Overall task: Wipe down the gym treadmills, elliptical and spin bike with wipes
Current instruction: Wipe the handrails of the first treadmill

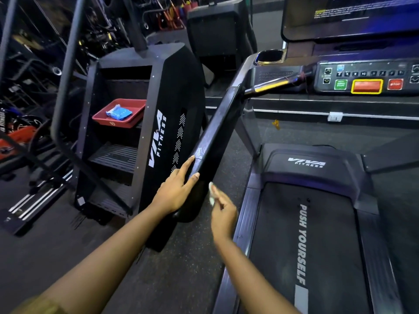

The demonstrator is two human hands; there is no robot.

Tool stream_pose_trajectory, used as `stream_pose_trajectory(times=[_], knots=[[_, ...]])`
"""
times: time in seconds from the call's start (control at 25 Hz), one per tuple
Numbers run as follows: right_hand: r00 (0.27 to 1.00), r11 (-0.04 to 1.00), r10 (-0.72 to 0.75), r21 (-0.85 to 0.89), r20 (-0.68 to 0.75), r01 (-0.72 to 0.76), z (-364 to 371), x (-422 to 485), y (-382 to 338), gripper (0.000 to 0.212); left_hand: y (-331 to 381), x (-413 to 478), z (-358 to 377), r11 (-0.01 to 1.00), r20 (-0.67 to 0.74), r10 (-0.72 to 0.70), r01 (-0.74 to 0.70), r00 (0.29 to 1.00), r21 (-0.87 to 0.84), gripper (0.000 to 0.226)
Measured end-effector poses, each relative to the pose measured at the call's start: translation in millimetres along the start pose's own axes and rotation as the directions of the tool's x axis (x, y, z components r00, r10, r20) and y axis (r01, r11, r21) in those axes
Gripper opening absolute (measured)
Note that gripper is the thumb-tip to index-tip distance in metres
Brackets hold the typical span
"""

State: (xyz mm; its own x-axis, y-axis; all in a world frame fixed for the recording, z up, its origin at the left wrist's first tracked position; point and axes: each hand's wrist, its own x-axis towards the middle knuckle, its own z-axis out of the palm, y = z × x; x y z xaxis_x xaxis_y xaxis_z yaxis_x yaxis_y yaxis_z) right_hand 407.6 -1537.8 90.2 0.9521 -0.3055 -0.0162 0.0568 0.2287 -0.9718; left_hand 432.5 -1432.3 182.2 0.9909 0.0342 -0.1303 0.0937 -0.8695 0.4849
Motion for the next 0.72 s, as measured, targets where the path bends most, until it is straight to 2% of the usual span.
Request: stream_pose_trajectory(times=[0.12,0.2,0.36,0.6,0.64,0.72], knots=[[0.997,0.993,-0.074,-0.09,-0.024,0.072,12.3,66.6,-19.2,0.038,-1.1,2.4,1.1,1.0,-0.01,0.01,-0.01,1.0,-0.005,0.054],[0.994,0.988,-0.107,-0.111,-0.034,0.103,22.6,76.9,-26.5,0.037,-2.8,3.6,1.5,1.0,-0.007,0.015,-0.015,1.0,-0.013,0.054],[0.978,0.973,-0.206,-0.108,-0.013,0.204,22.0,34.9,-16.1,0.034,-6.2,5.9,2.8,0.998,-0.019,0.05,-0.051,0.999,-0.029,0.054],[0.936,0.93,-0.319,-0.139,0.151,0.34,2.0,-40.5,0.6,0.035,-6.9,4.5,2.3,0.997,-0.009,0.049,-0.049,0.999,-0.066,0.053],[0.939,0.931,-0.315,-0.147,0.138,0.334,0.6,-34.3,-0.9,0.035,-7.0,5.0,1.6,0.995,0.004,0.05,-0.05,0.999,-0.081,0.053],[0.975,0.964,-0.221,-0.14,0.035,0.224,5.1,-7.9,-12.4,0.035,-8.4,2.7,-1.4,0.988,0.04,0.061,-0.055,0.997,-0.142,0.053]])
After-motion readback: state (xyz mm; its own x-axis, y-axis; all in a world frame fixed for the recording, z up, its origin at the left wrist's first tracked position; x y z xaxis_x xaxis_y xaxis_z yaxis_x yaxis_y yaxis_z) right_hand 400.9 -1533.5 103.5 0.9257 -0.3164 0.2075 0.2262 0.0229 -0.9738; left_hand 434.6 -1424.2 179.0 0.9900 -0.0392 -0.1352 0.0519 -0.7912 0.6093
